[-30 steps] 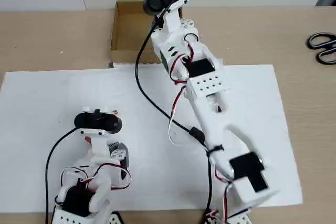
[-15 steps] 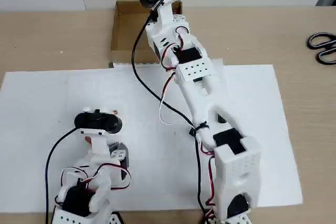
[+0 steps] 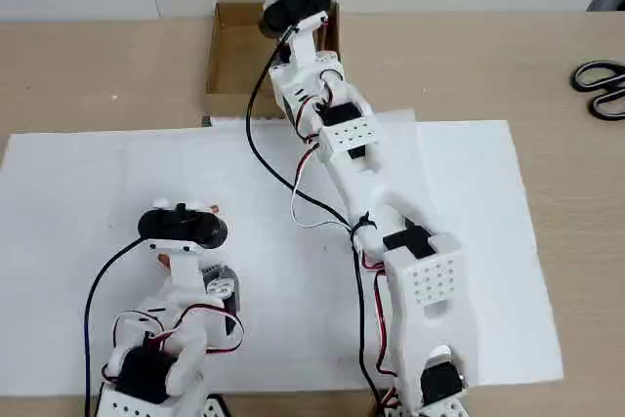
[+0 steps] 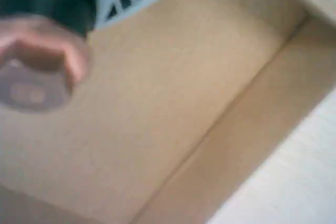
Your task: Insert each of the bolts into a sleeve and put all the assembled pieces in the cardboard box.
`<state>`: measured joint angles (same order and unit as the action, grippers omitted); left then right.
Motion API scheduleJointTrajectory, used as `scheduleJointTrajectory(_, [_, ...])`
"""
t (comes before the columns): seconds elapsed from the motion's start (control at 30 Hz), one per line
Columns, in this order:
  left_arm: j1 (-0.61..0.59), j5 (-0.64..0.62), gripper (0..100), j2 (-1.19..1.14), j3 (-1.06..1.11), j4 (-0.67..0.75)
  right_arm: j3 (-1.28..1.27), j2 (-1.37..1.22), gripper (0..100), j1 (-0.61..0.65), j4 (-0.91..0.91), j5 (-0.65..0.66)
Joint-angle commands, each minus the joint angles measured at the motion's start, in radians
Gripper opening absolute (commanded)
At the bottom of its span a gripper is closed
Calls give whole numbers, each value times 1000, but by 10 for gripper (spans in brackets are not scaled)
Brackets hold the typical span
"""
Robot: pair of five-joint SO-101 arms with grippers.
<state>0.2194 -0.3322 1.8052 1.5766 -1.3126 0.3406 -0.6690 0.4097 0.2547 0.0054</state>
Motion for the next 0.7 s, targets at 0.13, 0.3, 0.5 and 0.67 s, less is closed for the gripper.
scheduleJointTrajectory(0.13, [-5,-5,7,11,-5,29,124,-51,2,-18,-48,-6])
scheduleJointTrajectory(0.3, [-5,-5,7,11,-5,29,178,-113,3,-22,-48,-6])
scheduleJointTrajectory(0.5, [-5,-5,7,11,-5,29,262,-171,4,-25,-39,-6])
scheduleJointTrajectory(0.67, [-5,-5,7,11,-5,29,265,-183,4,-22,-39,-6])
